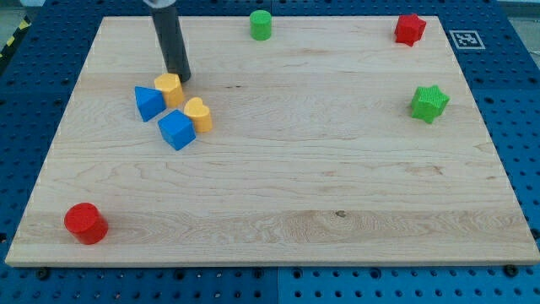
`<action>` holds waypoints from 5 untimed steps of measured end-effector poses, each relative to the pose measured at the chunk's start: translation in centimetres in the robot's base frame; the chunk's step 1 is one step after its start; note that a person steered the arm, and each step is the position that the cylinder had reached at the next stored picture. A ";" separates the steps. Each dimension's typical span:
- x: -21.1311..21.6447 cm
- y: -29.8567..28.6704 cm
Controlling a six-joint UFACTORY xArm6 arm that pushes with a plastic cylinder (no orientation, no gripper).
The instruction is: Push the red circle a bit up
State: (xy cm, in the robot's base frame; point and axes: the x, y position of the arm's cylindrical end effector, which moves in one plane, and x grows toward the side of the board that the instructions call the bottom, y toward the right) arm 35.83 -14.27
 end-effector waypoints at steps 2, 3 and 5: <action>1.8 0.0; 1.6 2.1; 3.8 21.1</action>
State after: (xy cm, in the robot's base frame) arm 39.59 6.83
